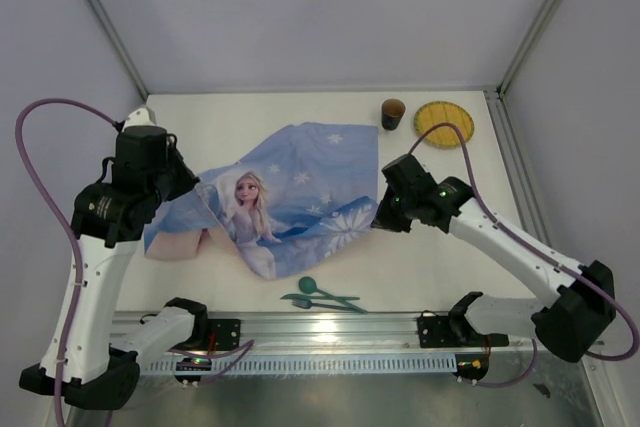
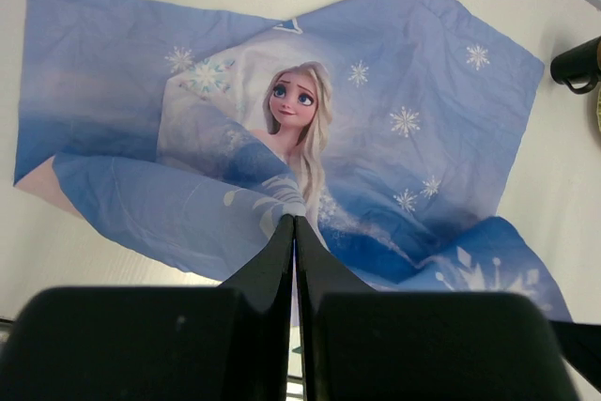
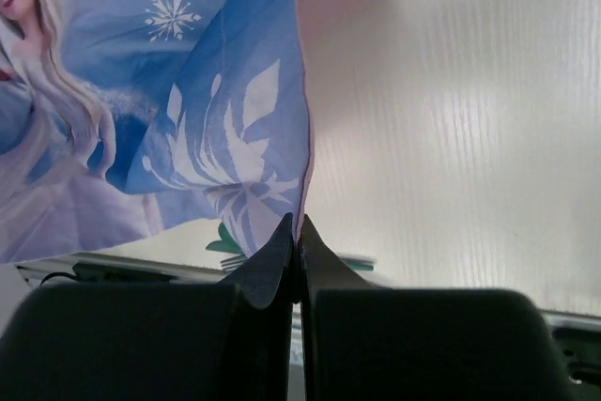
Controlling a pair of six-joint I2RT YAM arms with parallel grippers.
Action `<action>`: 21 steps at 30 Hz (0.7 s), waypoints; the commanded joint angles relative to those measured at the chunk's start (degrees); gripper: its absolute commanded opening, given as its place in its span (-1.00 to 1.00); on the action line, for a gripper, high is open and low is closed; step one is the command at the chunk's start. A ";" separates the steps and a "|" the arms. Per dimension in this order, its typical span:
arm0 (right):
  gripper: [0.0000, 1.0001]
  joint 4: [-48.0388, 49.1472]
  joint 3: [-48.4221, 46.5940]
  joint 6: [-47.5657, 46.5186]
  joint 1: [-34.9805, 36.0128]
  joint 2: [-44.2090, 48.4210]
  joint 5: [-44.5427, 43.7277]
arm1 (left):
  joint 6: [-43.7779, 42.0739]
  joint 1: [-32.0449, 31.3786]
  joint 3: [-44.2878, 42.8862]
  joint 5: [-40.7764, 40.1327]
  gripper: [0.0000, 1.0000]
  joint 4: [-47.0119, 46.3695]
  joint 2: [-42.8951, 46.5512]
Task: Set the dinner table for one person
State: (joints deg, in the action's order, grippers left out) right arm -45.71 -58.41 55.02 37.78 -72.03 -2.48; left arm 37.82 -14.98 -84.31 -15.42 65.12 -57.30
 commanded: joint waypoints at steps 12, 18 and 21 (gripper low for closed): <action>-0.94 -26.43 5.41 14.84 0.28 25.43 0.19 | -1.61 -0.05 -0.76 3.90 -1.00 -5.36 -3.26; -0.94 -29.61 10.49 19.94 0.28 33.70 4.23 | -0.73 -0.40 -2.43 5.49 -1.00 -5.01 -4.31; -0.94 -27.95 14.45 21.88 0.28 36.42 5.38 | -0.73 -0.49 -2.79 5.14 -1.00 -5.09 -3.88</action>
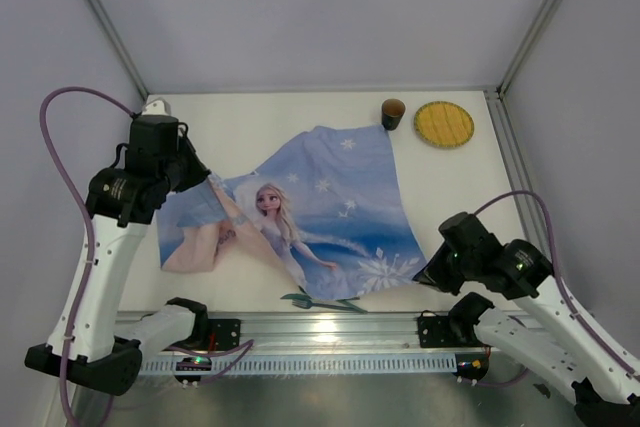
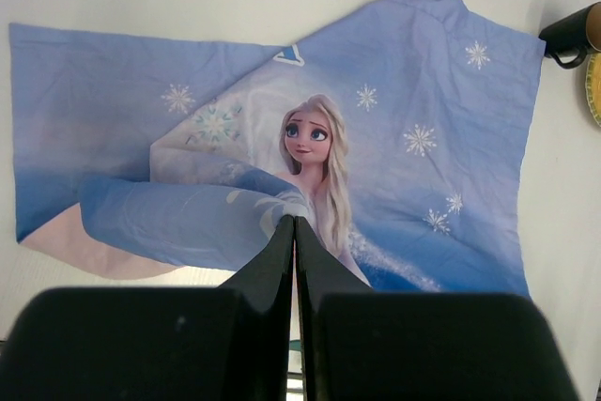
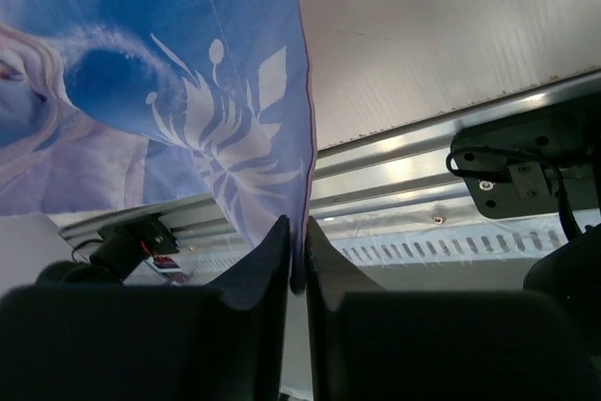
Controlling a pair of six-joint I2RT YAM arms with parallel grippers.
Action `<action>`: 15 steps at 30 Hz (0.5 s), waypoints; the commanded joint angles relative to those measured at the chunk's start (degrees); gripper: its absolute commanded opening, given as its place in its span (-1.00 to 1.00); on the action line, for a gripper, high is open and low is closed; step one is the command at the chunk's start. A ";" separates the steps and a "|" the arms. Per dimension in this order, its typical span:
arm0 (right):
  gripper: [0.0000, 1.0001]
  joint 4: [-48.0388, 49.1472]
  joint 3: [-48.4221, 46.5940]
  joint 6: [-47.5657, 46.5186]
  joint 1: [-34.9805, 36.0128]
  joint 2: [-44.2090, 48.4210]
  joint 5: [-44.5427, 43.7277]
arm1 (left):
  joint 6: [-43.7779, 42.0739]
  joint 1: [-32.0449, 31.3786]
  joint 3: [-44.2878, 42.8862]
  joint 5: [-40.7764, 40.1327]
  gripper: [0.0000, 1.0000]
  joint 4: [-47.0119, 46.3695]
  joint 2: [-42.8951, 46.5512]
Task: Set the dinner table for one person
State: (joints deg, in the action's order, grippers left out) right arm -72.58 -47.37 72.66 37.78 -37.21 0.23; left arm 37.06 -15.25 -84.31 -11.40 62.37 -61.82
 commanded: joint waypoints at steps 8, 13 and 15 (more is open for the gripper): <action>0.31 4.81 2.82 1.26 0.19 -4.52 1.53 | -0.41 -0.22 -3.23 -0.64 -1.00 -1.11 2.84; 0.31 6.39 -2.45 -4.27 0.28 -10.68 -1.45 | -0.50 -0.22 -2.17 -1.52 -1.00 -0.93 4.43; 0.31 8.23 -3.51 -5.68 0.28 -12.97 -2.86 | -0.41 -0.22 -1.56 -1.70 -1.00 -0.93 5.04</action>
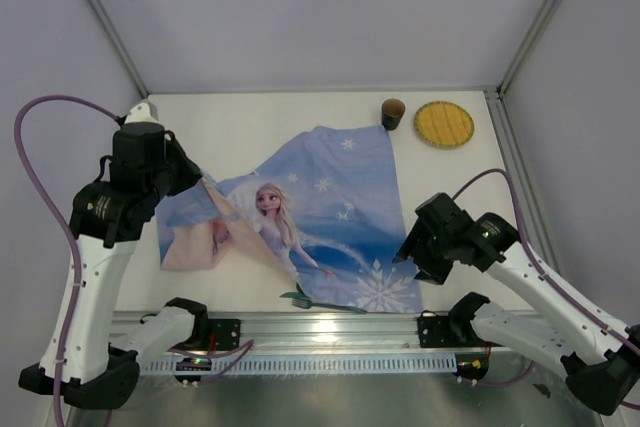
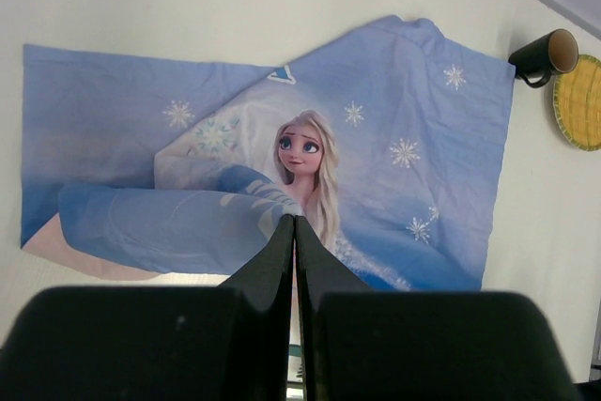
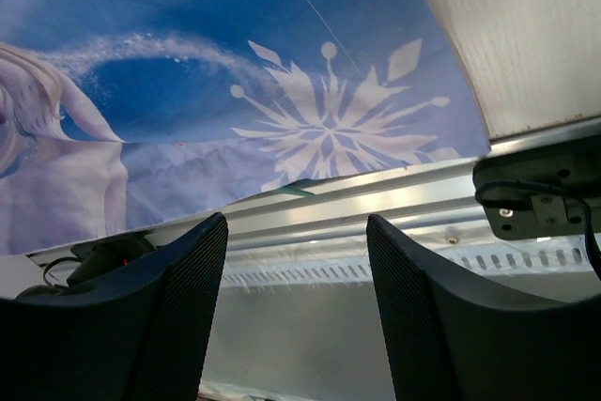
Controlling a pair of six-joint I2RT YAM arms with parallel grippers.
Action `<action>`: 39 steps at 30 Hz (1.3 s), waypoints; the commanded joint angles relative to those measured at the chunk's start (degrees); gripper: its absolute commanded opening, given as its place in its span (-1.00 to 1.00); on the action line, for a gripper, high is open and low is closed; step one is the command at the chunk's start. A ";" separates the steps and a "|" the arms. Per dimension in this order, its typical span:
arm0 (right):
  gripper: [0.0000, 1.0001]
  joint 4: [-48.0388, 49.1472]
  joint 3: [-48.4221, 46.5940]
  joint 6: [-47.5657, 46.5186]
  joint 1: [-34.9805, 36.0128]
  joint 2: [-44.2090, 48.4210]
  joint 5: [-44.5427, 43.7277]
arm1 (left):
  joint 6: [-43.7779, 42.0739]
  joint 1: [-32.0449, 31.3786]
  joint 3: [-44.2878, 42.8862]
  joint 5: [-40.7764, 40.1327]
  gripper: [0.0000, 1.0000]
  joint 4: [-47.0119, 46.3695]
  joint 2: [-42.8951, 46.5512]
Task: Set the dinner table for one person
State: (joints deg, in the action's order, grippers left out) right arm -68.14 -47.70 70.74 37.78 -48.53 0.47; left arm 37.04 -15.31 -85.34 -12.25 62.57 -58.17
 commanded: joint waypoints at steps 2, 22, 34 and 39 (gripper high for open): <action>0.31 5.81 -3.71 -6.82 0.28 -4.01 -4.76 | -0.21 -0.16 -0.09 -0.93 -1.00 -1.13 1.74; 0.41 33.59 -27.61 -32.40 -0.60 -43.98 -23.32 | 0.41 -0.16 0.88 -3.13 -1.00 -1.13 4.29; 0.41 35.62 -45.62 -35.85 -4.64 -63.60 -18.58 | 0.32 -0.16 0.09 -4.89 -1.00 0.10 6.32; 0.41 28.95 -56.78 -33.83 -8.41 -70.64 -16.82 | 0.49 -0.16 -0.61 -5.94 -0.99 0.98 7.28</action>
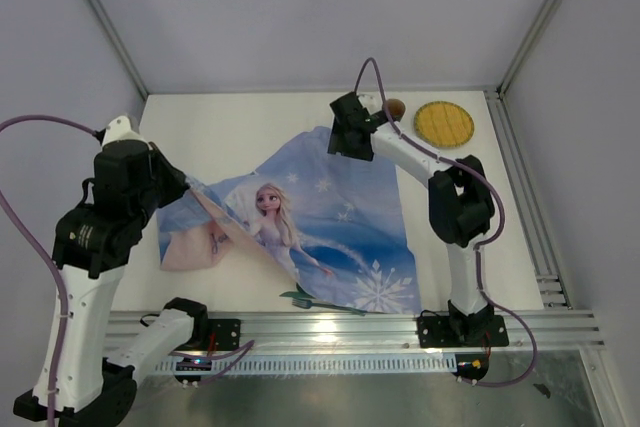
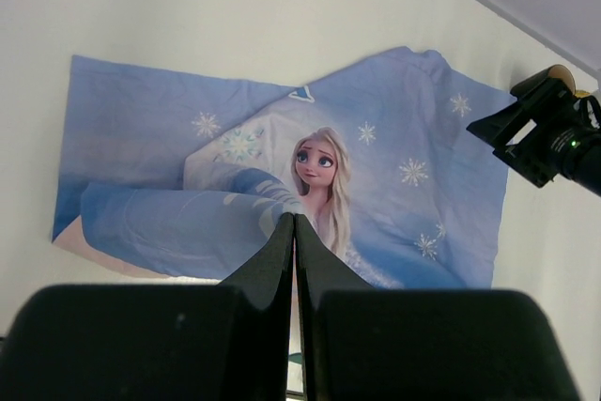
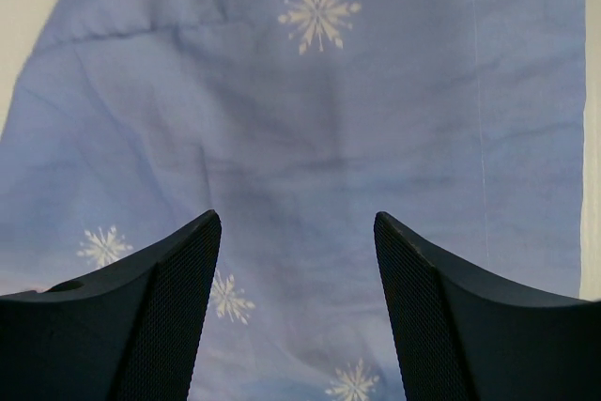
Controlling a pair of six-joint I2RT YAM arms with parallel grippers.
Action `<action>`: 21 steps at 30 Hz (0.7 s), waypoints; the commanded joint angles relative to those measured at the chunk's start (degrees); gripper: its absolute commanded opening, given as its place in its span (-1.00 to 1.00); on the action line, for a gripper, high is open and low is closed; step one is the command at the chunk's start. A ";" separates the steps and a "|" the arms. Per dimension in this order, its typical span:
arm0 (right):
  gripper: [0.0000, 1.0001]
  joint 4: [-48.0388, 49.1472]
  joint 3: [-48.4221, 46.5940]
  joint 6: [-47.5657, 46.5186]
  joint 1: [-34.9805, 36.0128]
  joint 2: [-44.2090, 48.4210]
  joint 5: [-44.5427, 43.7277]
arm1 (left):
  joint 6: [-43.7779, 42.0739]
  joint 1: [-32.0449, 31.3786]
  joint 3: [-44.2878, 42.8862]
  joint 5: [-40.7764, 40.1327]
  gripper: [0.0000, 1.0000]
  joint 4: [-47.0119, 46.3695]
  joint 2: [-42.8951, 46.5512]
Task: Set the dinner table for one person
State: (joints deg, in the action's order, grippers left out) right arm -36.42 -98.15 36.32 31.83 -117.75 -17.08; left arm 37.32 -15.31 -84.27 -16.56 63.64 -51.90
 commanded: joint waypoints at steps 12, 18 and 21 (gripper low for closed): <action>0.41 -11.04 -19.54 5.61 -8.72 -13.11 11.19 | 3.37 -0.16 -1.16 -1.90 -0.97 -0.44 5.14; 0.41 -9.72 -16.38 7.45 -9.42 -15.66 15.75 | 5.39 -0.16 -0.98 -1.90 -0.96 -0.53 6.46; 0.42 -9.54 -15.93 7.89 -9.69 -16.45 16.20 | 5.83 -0.16 -1.42 -1.99 -0.96 -0.44 6.64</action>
State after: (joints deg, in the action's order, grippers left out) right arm -45.98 -114.28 42.61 22.37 -133.82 -3.36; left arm 41.85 -15.33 -84.60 -18.39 64.97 -45.54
